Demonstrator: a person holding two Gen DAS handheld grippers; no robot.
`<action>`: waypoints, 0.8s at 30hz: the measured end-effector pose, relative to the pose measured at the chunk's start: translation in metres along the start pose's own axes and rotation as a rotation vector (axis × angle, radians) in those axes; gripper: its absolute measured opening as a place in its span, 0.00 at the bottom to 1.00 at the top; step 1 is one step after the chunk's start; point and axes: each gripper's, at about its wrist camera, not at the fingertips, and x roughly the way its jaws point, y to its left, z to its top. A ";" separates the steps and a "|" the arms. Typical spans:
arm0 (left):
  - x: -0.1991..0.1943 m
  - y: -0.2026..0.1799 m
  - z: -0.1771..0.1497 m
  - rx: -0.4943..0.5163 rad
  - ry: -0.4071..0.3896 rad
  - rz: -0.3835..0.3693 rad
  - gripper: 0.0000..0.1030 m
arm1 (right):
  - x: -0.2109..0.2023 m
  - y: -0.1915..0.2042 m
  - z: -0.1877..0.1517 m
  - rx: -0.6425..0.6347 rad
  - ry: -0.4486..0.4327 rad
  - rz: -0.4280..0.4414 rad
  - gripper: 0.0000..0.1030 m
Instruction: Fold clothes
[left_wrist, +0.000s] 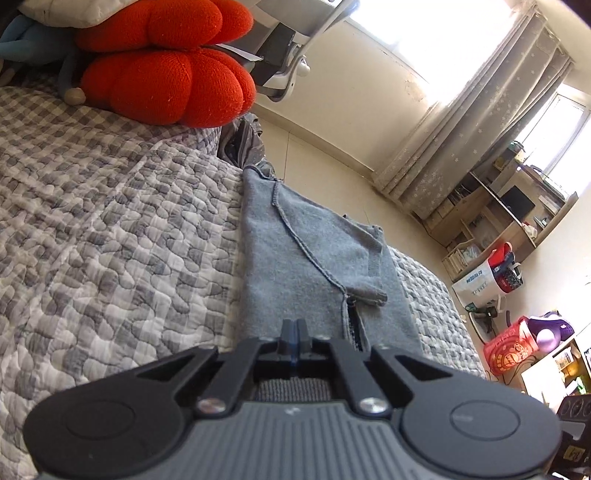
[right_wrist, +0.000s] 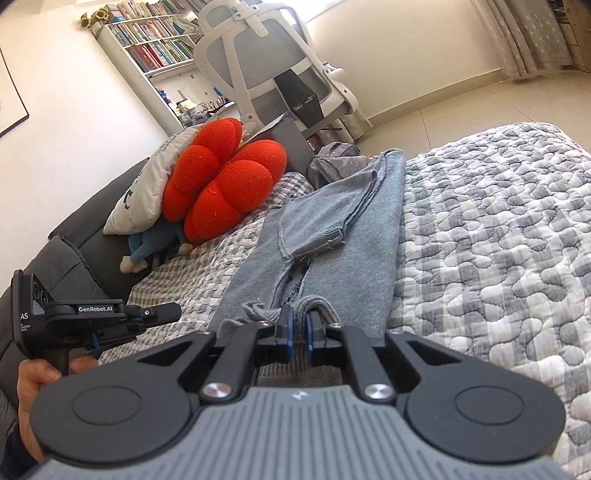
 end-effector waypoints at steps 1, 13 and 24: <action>0.003 0.002 0.000 -0.005 0.009 -0.009 0.00 | 0.003 -0.006 0.000 0.019 0.002 -0.026 0.09; -0.018 0.008 -0.022 0.033 0.042 -0.066 0.38 | -0.029 -0.013 -0.015 -0.081 -0.037 -0.041 0.46; -0.002 0.006 -0.043 0.047 0.093 -0.004 0.40 | -0.013 0.004 -0.030 -0.262 0.009 -0.100 0.46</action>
